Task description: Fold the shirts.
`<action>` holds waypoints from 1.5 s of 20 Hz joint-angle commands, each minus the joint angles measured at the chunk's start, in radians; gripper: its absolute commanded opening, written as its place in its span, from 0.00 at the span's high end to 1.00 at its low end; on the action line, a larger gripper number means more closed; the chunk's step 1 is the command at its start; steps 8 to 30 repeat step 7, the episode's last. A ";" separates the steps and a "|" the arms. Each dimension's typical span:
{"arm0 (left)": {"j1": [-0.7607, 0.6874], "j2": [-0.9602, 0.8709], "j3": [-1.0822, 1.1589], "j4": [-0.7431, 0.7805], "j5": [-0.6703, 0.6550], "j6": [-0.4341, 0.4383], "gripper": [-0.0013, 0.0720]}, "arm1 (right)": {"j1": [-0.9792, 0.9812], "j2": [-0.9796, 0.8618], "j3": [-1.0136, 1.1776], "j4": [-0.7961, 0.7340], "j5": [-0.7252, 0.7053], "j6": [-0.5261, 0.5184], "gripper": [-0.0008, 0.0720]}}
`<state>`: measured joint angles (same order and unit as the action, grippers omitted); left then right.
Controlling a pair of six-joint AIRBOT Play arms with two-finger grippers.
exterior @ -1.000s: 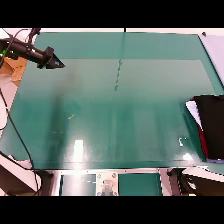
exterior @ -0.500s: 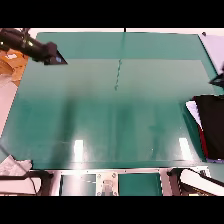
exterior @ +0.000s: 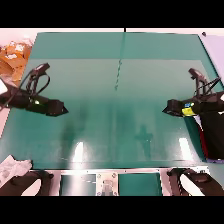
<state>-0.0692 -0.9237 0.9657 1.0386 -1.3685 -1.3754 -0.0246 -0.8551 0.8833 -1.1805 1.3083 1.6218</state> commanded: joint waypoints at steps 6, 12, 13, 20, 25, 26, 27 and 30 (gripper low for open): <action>-0.004 0.061 -0.092 0.026 0.102 -0.022 0.95 | 0.054 0.027 -0.073 0.002 -0.044 -0.004 0.97; -0.004 0.061 -0.092 0.026 0.102 -0.022 0.95 | 0.054 0.027 -0.073 0.002 -0.044 -0.003 0.97; -0.004 0.061 -0.092 0.026 0.102 -0.022 0.95 | 0.054 0.027 -0.073 0.002 -0.044 -0.003 0.97; -0.004 0.061 -0.092 0.026 0.102 -0.022 0.95 | 0.054 0.027 -0.073 0.002 -0.044 -0.003 0.97; -0.004 0.061 -0.092 0.026 0.102 -0.022 0.95 | 0.054 0.027 -0.073 0.002 -0.044 -0.003 0.97; -0.004 0.061 -0.092 0.026 0.102 -0.022 0.95 | 0.054 0.027 -0.073 0.002 -0.044 -0.003 0.97; -0.004 0.061 -0.092 0.026 0.102 -0.022 0.95 | 0.054 0.027 -0.073 0.002 -0.044 -0.003 0.97; -0.004 0.061 -0.092 0.026 0.102 -0.022 0.95 | 0.054 0.027 -0.073 0.002 -0.044 -0.003 0.97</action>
